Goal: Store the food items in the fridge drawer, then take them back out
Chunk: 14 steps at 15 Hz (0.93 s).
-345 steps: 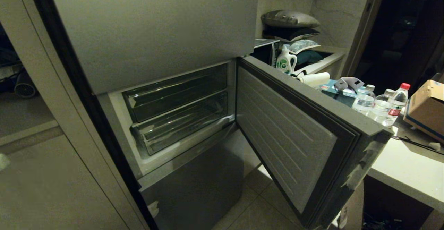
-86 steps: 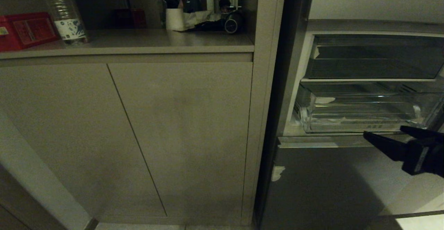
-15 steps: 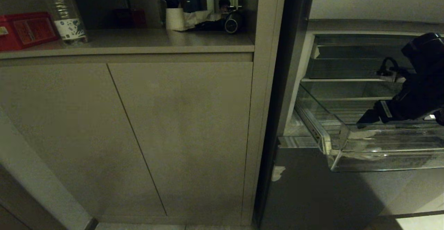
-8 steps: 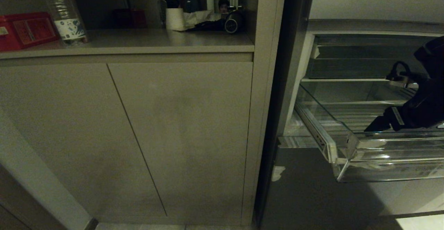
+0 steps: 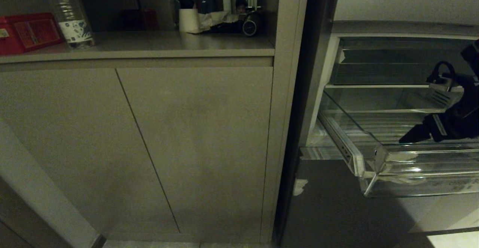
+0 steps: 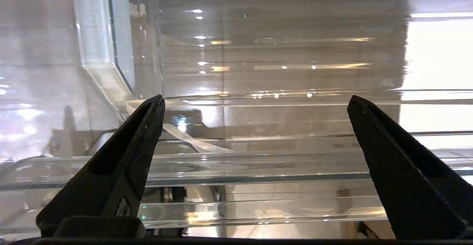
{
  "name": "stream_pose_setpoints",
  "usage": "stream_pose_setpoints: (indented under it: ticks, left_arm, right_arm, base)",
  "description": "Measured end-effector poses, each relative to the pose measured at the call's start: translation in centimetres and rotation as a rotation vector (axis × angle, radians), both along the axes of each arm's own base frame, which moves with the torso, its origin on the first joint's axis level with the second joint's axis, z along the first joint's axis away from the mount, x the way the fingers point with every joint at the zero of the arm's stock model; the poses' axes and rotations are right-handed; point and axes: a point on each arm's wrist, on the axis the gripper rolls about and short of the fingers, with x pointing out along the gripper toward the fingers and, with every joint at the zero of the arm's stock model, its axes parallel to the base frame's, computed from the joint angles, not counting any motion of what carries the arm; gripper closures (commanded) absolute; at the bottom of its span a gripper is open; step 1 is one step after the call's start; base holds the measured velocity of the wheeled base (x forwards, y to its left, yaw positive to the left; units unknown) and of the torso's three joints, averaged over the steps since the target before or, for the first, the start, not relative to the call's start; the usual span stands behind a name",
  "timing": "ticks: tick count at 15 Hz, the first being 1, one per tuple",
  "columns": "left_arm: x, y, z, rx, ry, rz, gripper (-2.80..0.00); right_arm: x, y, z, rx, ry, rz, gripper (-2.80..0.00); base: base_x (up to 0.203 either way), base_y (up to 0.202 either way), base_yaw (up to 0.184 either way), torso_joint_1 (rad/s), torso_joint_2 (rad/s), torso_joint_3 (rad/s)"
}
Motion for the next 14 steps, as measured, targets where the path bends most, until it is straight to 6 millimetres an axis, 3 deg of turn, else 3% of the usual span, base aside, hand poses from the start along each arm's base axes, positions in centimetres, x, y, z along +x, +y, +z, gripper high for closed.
stream_pose_setpoints:
  ticks: [3, 4, 9, 14]
  left_arm:
    - [0.0, 0.0, 0.0, 0.0, 0.0, 0.0, 0.0]
    - [0.0, 0.0, 0.0, 0.0, 0.0, 0.0, 0.0]
    - [0.0, 0.0, 0.0, 0.0, 0.0, 0.0, 0.0]
    - [0.0, 0.0, 0.0, 0.0, 0.0, 0.0, 0.0]
  right_arm:
    - [0.9, 0.1, 1.2, 0.013, -0.129, 0.024, -2.8]
    - [0.7, 0.1, 1.6, 0.013, -0.149, 0.027, 0.0]
    - [-3.1, 0.4, 3.8, 0.004, -0.241, 0.031, 0.0]
    - [-11.0, 1.0, 4.1, -0.002, -0.325, 0.031, 0.0]
  base:
    - [0.0, 0.0, 0.0, 0.0, 0.0, 0.0]
    - [0.0, 0.0, 0.0, 0.0, 0.0, 0.0]
    - [0.0, 0.0, 0.0, 0.0, 0.0, 0.0]
    - [0.0, 0.0, 0.0, 0.0, 0.0, 0.0]
